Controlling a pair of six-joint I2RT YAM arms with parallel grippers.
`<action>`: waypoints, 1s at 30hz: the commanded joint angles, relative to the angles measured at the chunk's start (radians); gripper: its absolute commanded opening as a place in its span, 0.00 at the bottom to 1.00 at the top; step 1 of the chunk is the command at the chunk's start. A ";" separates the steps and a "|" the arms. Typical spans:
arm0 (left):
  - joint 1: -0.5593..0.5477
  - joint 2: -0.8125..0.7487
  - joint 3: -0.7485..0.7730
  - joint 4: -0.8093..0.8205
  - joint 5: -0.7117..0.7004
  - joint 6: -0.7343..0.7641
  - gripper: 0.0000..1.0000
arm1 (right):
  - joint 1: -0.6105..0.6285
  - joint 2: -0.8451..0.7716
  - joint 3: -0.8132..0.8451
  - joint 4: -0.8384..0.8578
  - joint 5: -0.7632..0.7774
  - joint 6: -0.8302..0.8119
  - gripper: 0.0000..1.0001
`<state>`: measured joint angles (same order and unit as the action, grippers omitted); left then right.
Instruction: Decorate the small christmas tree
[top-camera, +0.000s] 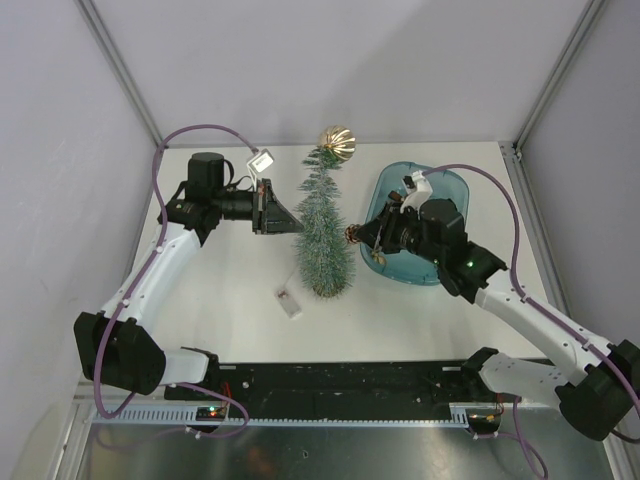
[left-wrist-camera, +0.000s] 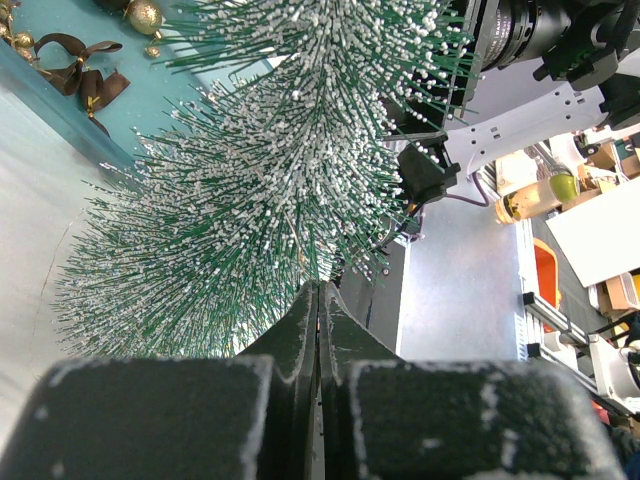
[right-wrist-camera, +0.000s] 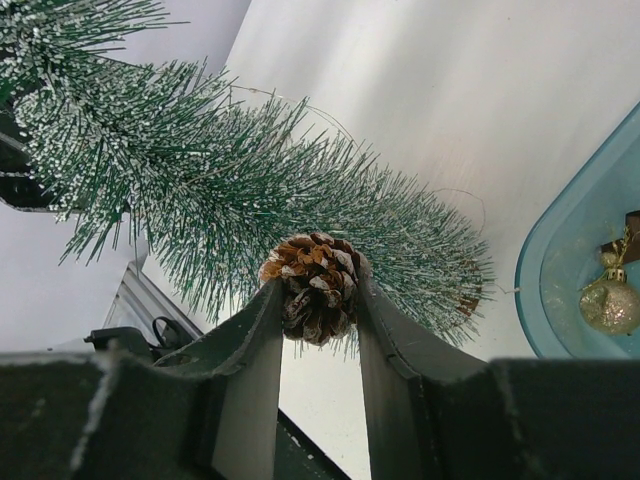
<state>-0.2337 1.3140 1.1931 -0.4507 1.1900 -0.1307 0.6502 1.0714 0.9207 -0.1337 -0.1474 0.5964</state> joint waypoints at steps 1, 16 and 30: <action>-0.011 -0.024 0.026 0.005 0.030 0.020 0.00 | -0.004 0.003 0.042 0.065 -0.005 -0.017 0.34; -0.012 -0.031 0.015 0.005 0.028 0.022 0.00 | -0.018 -0.010 0.042 0.095 -0.032 -0.004 0.33; -0.013 -0.035 0.014 0.005 0.027 0.022 0.00 | 0.010 -0.046 -0.005 0.056 0.007 -0.011 0.32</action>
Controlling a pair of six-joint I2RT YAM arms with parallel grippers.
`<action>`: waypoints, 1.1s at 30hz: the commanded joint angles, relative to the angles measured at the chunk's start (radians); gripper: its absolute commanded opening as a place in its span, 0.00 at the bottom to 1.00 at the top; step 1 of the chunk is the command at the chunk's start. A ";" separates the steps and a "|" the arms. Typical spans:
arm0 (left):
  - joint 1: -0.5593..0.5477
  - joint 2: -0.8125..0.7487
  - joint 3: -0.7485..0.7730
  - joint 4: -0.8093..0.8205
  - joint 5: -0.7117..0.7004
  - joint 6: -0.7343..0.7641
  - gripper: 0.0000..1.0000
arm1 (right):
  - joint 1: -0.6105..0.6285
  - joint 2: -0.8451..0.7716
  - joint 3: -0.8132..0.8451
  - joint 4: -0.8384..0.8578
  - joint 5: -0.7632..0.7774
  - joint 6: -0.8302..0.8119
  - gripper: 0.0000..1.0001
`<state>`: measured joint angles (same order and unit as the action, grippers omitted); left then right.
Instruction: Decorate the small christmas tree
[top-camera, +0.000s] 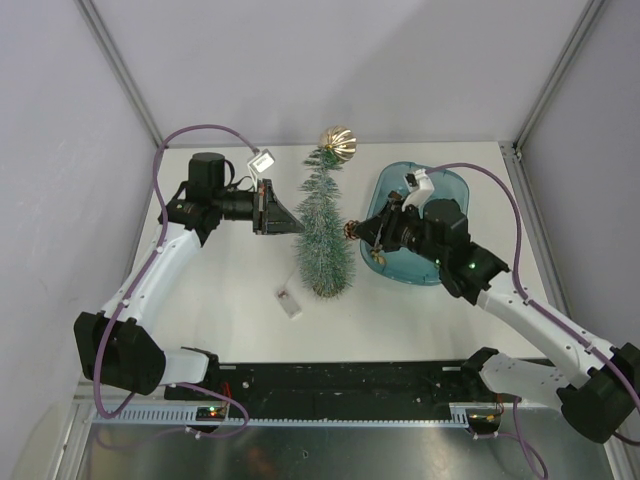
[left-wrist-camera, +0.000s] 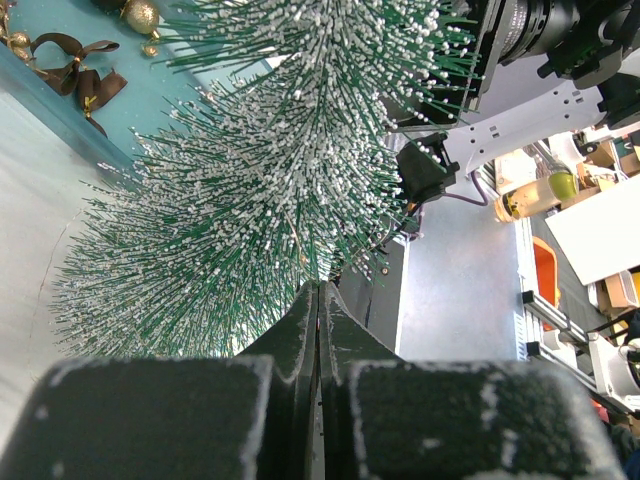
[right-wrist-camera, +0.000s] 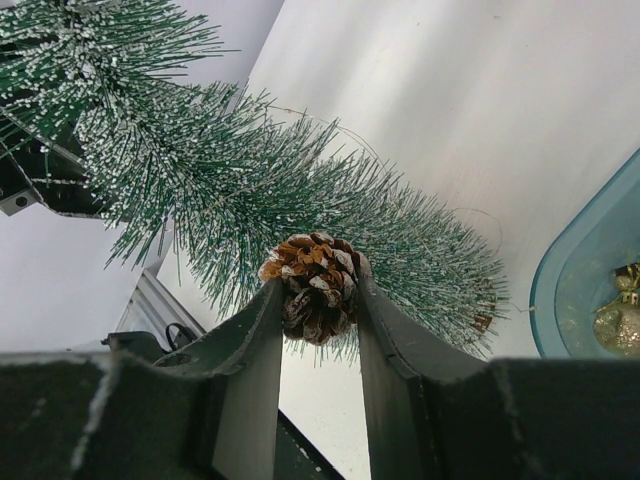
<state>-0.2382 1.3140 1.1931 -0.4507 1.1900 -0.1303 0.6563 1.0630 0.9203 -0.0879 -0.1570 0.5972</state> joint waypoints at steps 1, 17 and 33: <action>-0.008 -0.035 0.014 0.005 0.027 0.021 0.00 | 0.005 -0.044 -0.013 0.010 0.019 -0.009 0.32; -0.009 -0.040 0.015 0.005 0.028 0.021 0.00 | 0.009 -0.106 -0.128 0.027 0.030 0.037 0.31; -0.009 -0.035 0.023 0.006 0.028 0.021 0.00 | 0.015 -0.030 -0.128 0.237 -0.065 0.085 0.29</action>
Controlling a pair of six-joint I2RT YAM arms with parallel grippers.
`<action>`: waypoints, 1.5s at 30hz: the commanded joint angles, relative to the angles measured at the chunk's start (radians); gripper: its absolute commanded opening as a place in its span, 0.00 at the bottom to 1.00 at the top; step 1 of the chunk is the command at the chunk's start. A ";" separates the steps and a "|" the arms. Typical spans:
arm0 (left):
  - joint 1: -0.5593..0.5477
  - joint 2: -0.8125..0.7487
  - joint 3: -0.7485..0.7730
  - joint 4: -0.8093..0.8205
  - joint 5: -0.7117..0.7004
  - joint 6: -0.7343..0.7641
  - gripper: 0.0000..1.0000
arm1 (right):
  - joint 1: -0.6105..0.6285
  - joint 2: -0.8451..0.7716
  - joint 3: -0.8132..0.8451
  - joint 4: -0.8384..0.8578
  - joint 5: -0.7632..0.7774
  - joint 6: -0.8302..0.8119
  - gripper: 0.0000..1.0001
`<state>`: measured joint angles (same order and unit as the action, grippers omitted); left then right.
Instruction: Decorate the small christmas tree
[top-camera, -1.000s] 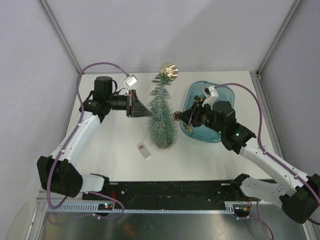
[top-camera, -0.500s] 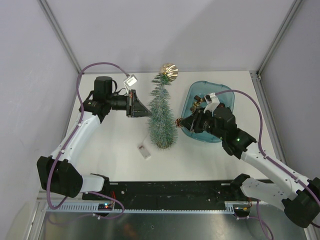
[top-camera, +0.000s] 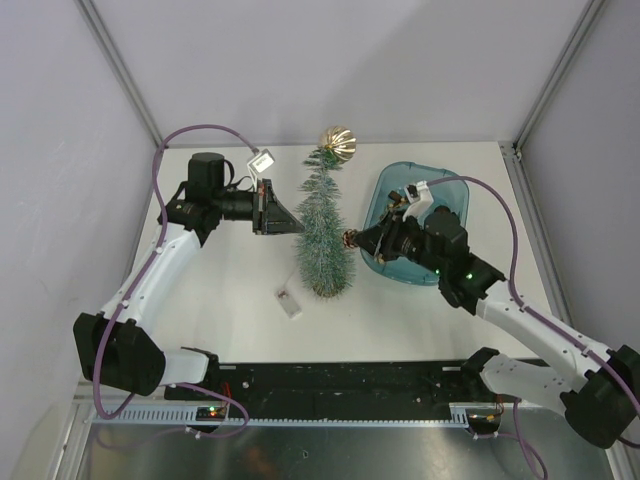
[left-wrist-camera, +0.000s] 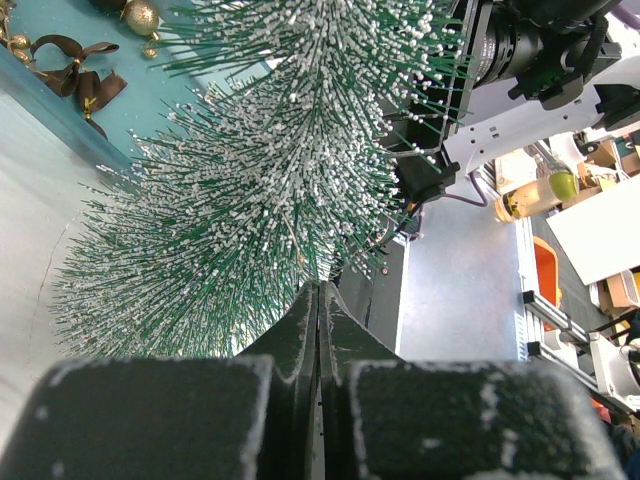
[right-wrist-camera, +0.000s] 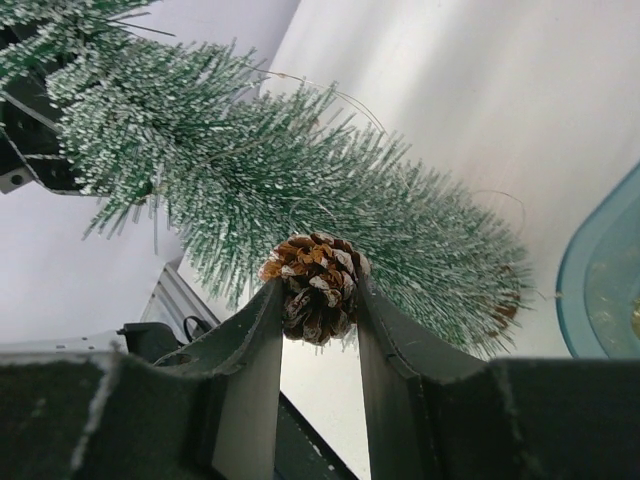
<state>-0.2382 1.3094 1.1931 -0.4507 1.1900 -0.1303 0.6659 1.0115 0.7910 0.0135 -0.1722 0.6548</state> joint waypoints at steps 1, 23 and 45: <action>-0.009 -0.031 0.024 0.006 0.028 0.021 0.00 | 0.005 0.028 0.001 0.147 -0.056 0.031 0.29; -0.017 -0.025 0.038 0.005 0.028 0.017 0.00 | 0.032 -0.041 -0.055 -0.009 0.025 0.001 0.41; -0.023 -0.027 0.026 0.006 0.022 0.021 0.00 | 0.022 -0.058 -0.062 -0.061 0.116 -0.016 0.54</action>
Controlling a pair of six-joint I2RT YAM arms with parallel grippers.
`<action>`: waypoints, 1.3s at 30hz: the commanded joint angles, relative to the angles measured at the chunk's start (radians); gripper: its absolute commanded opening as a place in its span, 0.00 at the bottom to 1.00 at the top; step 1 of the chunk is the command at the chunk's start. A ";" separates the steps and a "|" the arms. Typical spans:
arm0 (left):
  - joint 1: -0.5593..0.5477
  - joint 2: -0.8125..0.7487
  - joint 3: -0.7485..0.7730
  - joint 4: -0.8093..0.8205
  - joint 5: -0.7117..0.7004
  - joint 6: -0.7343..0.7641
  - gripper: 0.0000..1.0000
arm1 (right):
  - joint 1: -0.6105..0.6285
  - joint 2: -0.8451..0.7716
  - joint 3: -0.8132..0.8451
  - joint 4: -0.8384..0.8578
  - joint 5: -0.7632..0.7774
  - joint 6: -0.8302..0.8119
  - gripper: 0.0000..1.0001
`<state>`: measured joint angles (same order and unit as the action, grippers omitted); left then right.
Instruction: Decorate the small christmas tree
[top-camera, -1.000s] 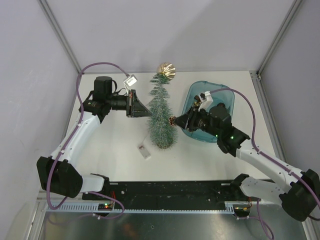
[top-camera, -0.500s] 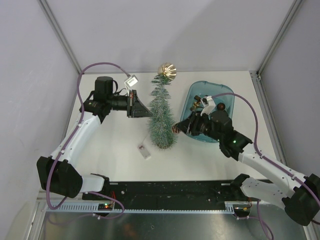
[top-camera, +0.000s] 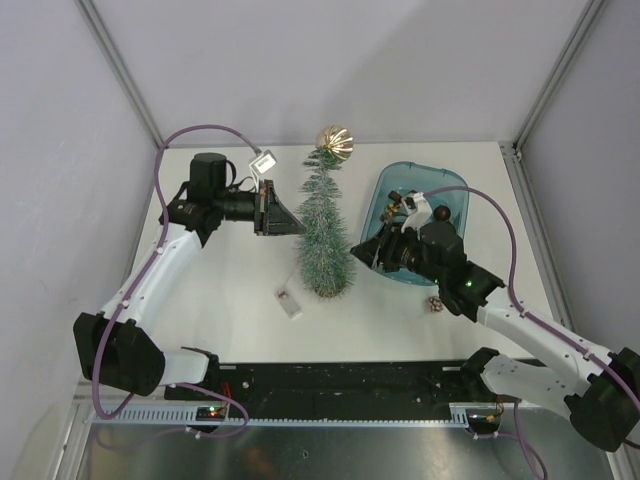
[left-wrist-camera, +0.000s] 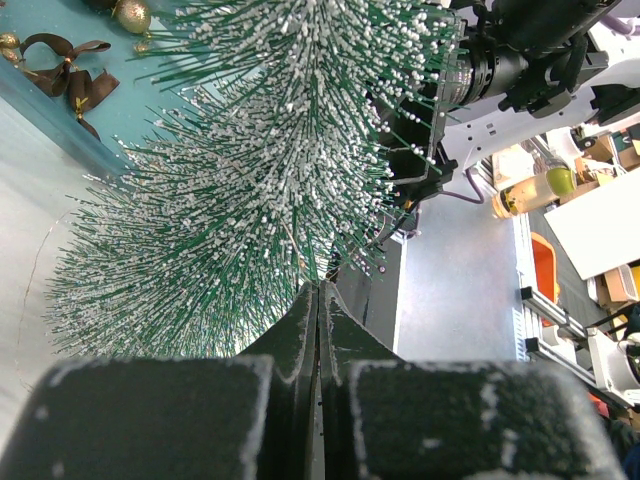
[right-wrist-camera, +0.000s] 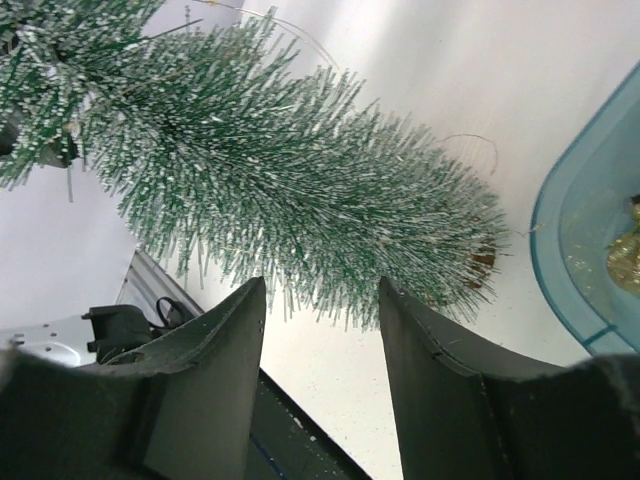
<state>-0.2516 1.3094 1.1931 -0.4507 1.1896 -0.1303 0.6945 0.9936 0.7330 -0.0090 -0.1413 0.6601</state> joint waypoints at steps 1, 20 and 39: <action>-0.010 -0.027 0.025 0.006 0.022 0.021 0.00 | -0.025 -0.049 -0.002 -0.057 0.103 -0.023 0.54; -0.009 -0.026 0.019 0.005 0.020 0.028 0.00 | -0.397 0.486 0.444 -0.436 0.612 -0.163 0.84; -0.009 -0.006 0.037 0.007 0.032 0.024 0.00 | -0.471 0.990 0.825 -0.540 0.764 -0.299 0.83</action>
<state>-0.2516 1.3094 1.1931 -0.4507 1.1946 -0.1230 0.2375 1.9274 1.4513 -0.5148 0.5644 0.3954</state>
